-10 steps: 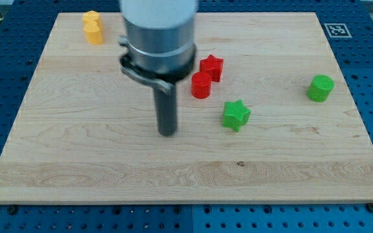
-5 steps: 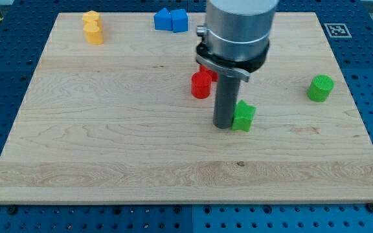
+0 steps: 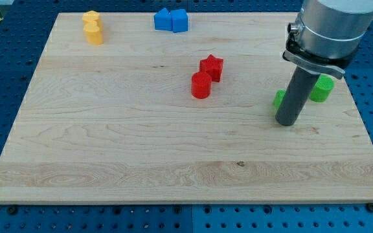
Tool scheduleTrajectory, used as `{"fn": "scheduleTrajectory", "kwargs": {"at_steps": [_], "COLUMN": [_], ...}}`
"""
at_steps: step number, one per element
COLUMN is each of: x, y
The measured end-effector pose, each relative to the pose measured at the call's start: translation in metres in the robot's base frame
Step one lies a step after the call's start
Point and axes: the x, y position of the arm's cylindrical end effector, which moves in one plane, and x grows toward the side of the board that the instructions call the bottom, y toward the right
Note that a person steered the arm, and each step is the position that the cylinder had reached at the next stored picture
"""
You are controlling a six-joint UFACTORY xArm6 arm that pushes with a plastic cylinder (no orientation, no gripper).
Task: Move the green star closer to green circle
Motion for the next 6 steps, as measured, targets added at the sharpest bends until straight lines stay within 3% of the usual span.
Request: {"fn": "scheduleTrajectory", "kwargs": {"at_steps": [3, 6], "x": [-0.043, -0.043], "y": [-0.002, 0.019]}}
